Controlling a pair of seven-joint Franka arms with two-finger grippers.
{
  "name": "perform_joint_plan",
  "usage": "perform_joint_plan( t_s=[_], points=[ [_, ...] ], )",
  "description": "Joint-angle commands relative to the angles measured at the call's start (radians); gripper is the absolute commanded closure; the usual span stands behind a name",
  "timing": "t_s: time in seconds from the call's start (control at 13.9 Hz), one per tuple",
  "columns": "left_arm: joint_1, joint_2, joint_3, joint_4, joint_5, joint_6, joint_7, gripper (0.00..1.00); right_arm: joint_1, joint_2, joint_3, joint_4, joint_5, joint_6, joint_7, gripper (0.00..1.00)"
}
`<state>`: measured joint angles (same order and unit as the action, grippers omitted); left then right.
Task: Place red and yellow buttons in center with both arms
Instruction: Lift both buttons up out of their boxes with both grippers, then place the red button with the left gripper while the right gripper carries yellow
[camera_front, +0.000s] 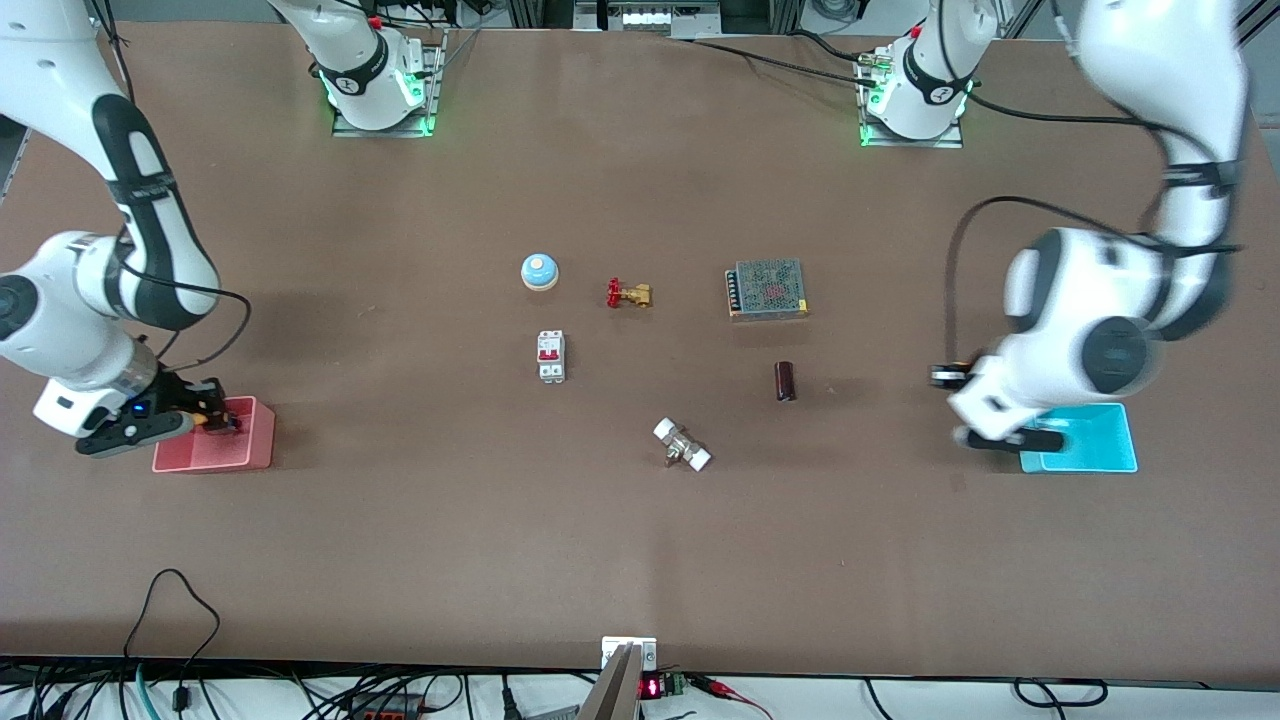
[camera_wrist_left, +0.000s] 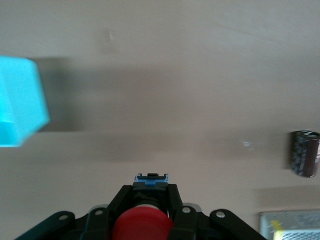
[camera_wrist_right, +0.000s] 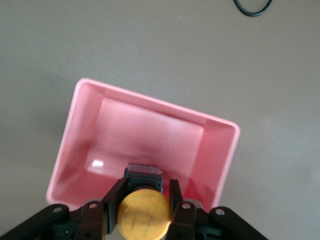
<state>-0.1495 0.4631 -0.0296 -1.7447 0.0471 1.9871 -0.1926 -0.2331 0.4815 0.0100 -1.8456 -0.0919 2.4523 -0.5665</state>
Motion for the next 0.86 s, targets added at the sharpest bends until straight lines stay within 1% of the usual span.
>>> perform_joint_plan(
  t_s=[0.0, 0.14, 0.29, 0.36, 0.43, 0.5, 0.58, 0.65, 0.72, 0.79],
  points=[
    [-0.015, -0.024, 0.01, -0.157, 0.014, 0.186, -0.041, 0.71, -0.008, -0.134, 0.019, 0.017, 0.027, -0.201, -0.056, 0.74],
    [-0.036, -0.026, 0.01, -0.241, 0.014, 0.315, -0.062, 0.71, 0.04, -0.19, 0.044, 0.034, 0.095, -0.323, 0.021, 0.75],
    [-0.051, -0.017, 0.01, -0.324, 0.014, 0.473, -0.097, 0.69, 0.115, -0.216, 0.065, 0.029, 0.103, -0.38, 0.203, 0.75],
    [-0.051, -0.017, 0.01, -0.332, 0.014, 0.501, -0.099, 0.64, 0.156, -0.225, 0.074, 0.017, 0.103, -0.387, 0.303, 0.75],
    [-0.051, -0.021, 0.011, -0.331, 0.014, 0.5, -0.096, 0.58, 0.2, -0.227, 0.074, -0.003, 0.101, -0.378, 0.379, 0.75],
    [-0.051, -0.024, 0.011, -0.331, 0.014, 0.498, -0.096, 0.59, 0.248, -0.23, 0.074, -0.039, 0.101, -0.354, 0.457, 0.75],
    [-0.051, -0.021, 0.011, -0.329, 0.014, 0.498, -0.096, 0.58, 0.293, -0.233, 0.074, -0.078, 0.095, -0.298, 0.538, 0.75],
    [-0.051, -0.021, 0.011, -0.331, 0.014, 0.498, -0.097, 0.45, 0.325, -0.235, 0.076, -0.111, 0.09, -0.247, 0.594, 0.75],
    [-0.05, -0.021, 0.011, -0.331, 0.014, 0.498, -0.103, 0.25, 0.357, -0.23, 0.079, -0.141, 0.09, -0.193, 0.638, 0.75],
    [-0.048, -0.023, 0.01, -0.331, 0.014, 0.498, -0.103, 0.2, 0.385, -0.225, 0.079, -0.167, 0.086, -0.15, 0.666, 0.75]
  ],
)
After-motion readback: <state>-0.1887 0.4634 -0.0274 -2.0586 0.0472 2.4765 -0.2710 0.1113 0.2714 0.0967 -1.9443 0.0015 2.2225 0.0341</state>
